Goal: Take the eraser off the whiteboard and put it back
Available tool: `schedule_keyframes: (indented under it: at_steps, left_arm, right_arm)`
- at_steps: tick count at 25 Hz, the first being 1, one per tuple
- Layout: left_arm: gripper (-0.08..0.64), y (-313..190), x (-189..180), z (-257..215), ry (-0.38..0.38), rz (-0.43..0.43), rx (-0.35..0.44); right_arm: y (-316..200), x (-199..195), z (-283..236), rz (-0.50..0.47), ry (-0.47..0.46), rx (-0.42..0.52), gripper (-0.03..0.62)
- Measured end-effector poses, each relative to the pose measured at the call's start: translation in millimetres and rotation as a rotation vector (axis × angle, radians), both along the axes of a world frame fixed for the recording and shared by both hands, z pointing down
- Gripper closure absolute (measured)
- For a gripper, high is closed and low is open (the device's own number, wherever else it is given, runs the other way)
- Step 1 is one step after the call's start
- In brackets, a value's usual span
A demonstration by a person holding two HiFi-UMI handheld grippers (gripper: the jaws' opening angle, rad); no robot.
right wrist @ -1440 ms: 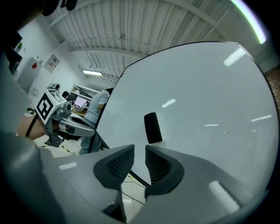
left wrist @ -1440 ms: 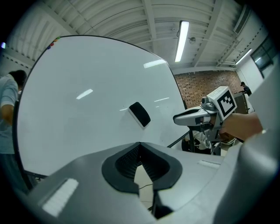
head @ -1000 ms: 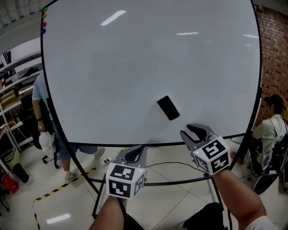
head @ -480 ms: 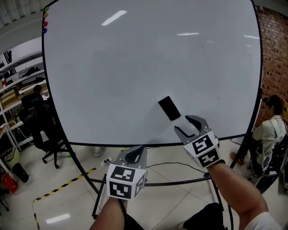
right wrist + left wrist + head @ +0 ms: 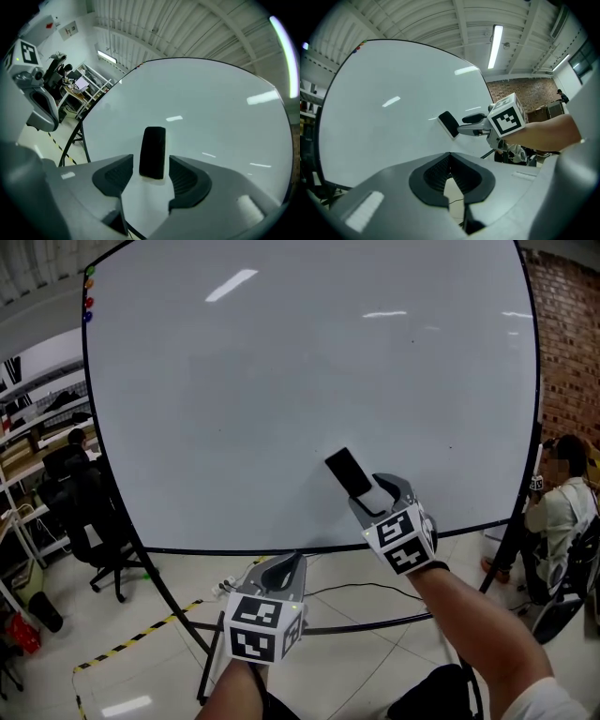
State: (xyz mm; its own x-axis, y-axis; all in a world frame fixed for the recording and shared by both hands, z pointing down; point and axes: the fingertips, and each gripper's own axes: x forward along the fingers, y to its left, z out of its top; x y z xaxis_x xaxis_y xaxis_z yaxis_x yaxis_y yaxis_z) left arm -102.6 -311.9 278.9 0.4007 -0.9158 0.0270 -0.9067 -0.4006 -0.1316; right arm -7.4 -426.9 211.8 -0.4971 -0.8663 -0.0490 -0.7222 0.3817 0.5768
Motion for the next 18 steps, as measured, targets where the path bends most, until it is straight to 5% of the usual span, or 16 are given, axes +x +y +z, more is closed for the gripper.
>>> schedule_keyframes:
  at_steps: [18]
  left_arm:
    - [0.543, 0, 1, 3, 0.003, 0.009, -0.010]
  right_arm:
    - [-36, -24, -15, 0.045, 0.016, 0.058, 0.295]
